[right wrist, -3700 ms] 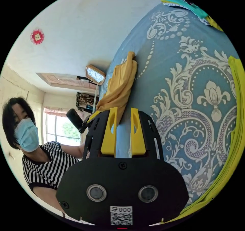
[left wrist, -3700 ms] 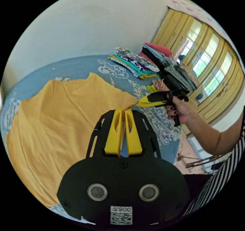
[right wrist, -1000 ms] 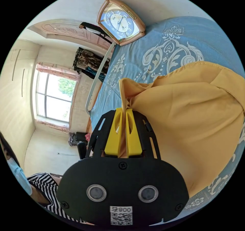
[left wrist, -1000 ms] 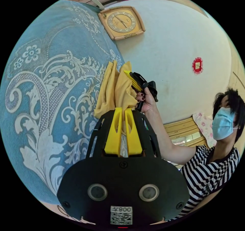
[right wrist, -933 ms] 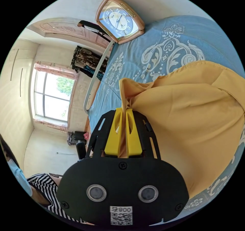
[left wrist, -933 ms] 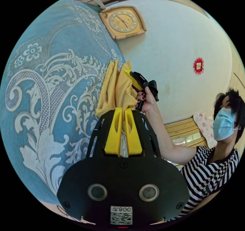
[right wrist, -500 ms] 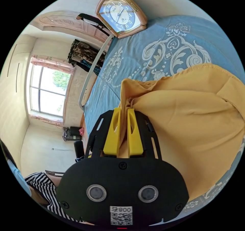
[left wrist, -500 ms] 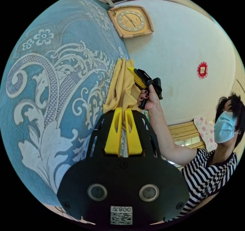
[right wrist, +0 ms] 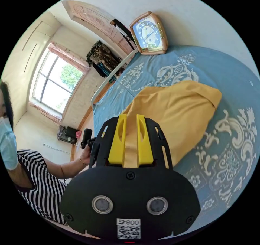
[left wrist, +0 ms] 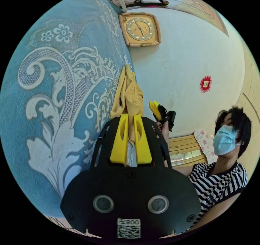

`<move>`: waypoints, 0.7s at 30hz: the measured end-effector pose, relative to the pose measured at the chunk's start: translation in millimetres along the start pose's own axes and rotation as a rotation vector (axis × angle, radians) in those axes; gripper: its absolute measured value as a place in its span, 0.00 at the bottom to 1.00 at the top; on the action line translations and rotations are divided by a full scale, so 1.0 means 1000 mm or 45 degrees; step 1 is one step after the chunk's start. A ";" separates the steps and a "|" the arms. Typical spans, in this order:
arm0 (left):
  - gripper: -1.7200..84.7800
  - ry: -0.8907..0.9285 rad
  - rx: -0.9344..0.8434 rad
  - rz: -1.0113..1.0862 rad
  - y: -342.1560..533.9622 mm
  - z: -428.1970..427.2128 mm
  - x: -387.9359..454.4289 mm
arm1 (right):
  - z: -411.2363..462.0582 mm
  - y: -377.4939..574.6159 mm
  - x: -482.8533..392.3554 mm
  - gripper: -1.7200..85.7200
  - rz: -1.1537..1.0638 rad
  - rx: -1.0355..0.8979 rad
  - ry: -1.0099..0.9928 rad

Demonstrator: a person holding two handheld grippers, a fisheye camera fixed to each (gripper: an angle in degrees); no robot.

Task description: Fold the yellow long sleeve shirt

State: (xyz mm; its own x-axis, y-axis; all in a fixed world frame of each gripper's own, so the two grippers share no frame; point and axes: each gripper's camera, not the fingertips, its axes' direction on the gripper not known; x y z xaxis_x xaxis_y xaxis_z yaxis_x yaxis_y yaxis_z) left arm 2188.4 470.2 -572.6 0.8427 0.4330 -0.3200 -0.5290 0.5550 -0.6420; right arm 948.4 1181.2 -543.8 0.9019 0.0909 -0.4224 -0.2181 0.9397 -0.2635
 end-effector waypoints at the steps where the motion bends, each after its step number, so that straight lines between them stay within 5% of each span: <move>1: 0.06 0.000 -0.001 -0.005 0.002 -0.001 0.000 | -0.006 0.022 0.007 0.10 0.050 -0.012 0.020; 8: 0.05 -0.089 0.050 0.031 0.042 -0.006 0.014 | -0.015 0.134 0.020 0.13 0.302 -0.020 -0.031; 16: 0.04 -0.383 -0.123 0.548 0.068 0.074 0.097 | 0.022 0.185 -0.045 0.16 0.122 -0.076 0.336; 21: 0.03 -0.829 -0.361 0.847 0.084 0.170 0.115 | 0.048 0.195 -0.061 0.16 0.043 -0.137 0.518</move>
State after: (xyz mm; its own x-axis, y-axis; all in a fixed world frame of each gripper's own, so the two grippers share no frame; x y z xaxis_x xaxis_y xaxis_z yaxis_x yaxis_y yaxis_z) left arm 2223.5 687.6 -544.5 0.1150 0.9518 -0.2845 -0.7614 -0.0995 -0.6406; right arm 868.6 1374.3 -527.5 0.6774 -0.0372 -0.7347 -0.3021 0.8965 -0.3240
